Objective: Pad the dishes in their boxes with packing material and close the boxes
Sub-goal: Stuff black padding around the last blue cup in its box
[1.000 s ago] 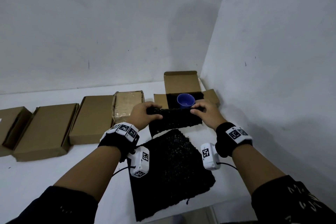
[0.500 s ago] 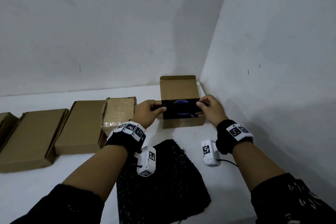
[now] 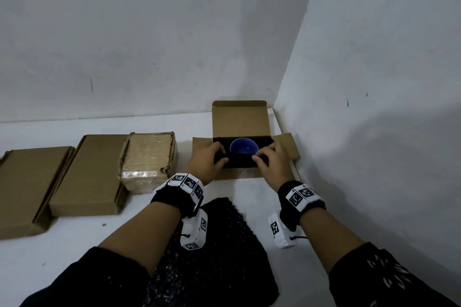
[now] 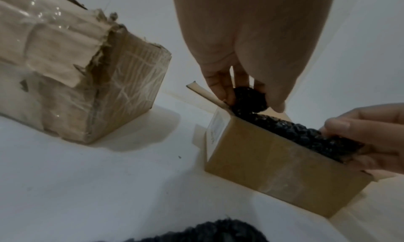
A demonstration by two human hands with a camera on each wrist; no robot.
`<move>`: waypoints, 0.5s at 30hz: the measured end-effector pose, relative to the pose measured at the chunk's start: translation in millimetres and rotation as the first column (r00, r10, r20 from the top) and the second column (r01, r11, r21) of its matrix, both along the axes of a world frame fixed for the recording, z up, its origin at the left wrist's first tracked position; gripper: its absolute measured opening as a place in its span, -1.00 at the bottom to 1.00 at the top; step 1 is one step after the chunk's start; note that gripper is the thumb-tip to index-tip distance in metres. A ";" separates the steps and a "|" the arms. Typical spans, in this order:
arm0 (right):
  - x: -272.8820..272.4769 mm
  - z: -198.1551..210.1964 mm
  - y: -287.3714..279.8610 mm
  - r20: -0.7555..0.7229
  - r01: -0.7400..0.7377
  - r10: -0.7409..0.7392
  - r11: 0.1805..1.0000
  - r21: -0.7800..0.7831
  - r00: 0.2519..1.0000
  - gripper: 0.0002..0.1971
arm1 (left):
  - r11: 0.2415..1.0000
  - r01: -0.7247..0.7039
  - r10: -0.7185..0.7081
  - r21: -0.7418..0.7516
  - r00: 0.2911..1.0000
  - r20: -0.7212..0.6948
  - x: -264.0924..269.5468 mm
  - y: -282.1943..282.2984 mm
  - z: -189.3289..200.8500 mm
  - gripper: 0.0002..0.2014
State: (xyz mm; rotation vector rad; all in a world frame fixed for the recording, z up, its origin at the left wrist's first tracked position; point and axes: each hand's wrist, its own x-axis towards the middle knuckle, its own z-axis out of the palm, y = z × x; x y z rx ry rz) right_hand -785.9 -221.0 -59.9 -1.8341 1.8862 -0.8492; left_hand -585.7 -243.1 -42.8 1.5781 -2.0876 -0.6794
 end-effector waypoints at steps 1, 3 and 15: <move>-0.2 -3.1 -0.1 0.001 -0.023 0.023 1.000 0.007 1.000 -0.84 | 0.999 0.035 -0.034 -0.005 0.998 0.052 0.7 -1.8 -3.4 -0.78; -0.4 -4.5 1.0 -0.021 -0.078 0.079 0.997 0.016 0.997 -0.81 | 0.993 0.117 -0.108 -0.028 0.972 0.210 2.1 -5.0 -9.8 -0.76; 5.3 -5.8 -1.7 -0.153 -0.214 0.208 0.977 -0.023 0.966 -0.82 | 0.948 0.312 -0.229 -0.067 0.809 0.542 0.7 -4.7 -20.7 -0.66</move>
